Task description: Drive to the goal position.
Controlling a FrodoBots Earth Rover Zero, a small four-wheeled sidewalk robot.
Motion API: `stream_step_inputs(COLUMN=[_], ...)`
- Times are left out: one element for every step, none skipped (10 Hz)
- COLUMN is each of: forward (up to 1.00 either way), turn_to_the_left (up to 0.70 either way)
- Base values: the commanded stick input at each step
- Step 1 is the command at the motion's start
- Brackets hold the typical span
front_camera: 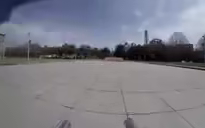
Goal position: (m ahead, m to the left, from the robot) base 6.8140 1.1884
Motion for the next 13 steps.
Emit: stream_step_inputs(forward=[0.85, 0.85, 0.85, 0.85, 0.85, 0.85, 0.85, 0.85, 0.85, 0.85, 0.85, 0.85, 0.85], turn_to_the_left=[-0.34, -0.34, -0.16, 0.00, 0.00, 0.00, 0.00, 0.00, 0.00, 0.00, 0.00, 0.00, 0.00])
